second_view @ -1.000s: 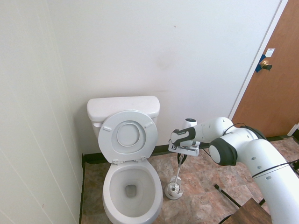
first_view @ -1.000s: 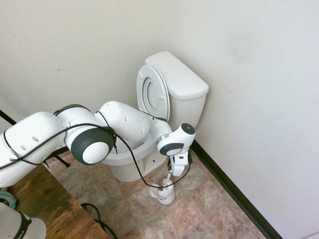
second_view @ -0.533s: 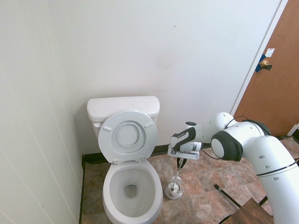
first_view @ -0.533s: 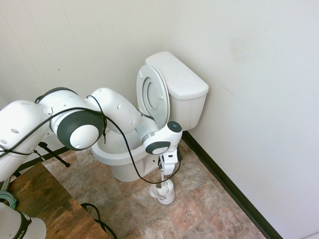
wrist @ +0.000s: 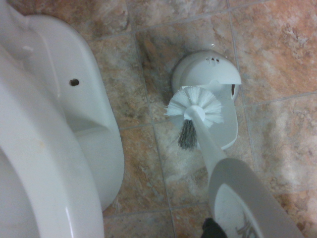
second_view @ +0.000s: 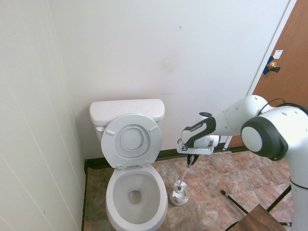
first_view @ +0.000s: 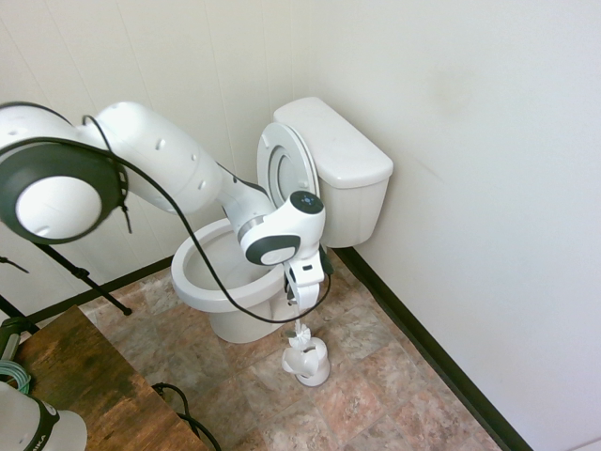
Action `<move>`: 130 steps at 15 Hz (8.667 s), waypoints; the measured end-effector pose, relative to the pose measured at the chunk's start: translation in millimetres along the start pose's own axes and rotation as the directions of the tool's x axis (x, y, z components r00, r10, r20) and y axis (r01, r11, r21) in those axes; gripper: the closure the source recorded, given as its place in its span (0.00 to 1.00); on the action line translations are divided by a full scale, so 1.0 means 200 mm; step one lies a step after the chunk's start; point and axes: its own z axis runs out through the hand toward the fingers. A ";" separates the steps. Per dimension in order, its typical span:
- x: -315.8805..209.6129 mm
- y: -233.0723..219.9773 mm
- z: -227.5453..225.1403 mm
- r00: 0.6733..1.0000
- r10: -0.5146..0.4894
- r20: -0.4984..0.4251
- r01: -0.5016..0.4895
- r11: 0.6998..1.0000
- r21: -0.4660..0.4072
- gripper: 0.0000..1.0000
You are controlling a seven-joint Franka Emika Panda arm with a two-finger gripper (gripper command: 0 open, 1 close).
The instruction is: Clean the toilet
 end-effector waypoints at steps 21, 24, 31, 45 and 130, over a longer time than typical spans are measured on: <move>-1.51 -0.21 -0.90 0.914 -0.387 -0.123 0.395 0.918 0.041 1.00; -1.52 -0.43 -0.57 0.918 -0.376 -0.125 0.381 0.925 0.011 1.00; -1.66 -0.76 -0.14 0.931 -0.328 -0.162 0.334 0.943 0.008 1.00; -1.92 -0.76 0.18 0.931 -0.337 -0.144 0.336 0.941 -0.031 1.00; 0.35 -0.41 0.87 0.994 0.078 0.079 -0.056 0.966 -0.252 1.00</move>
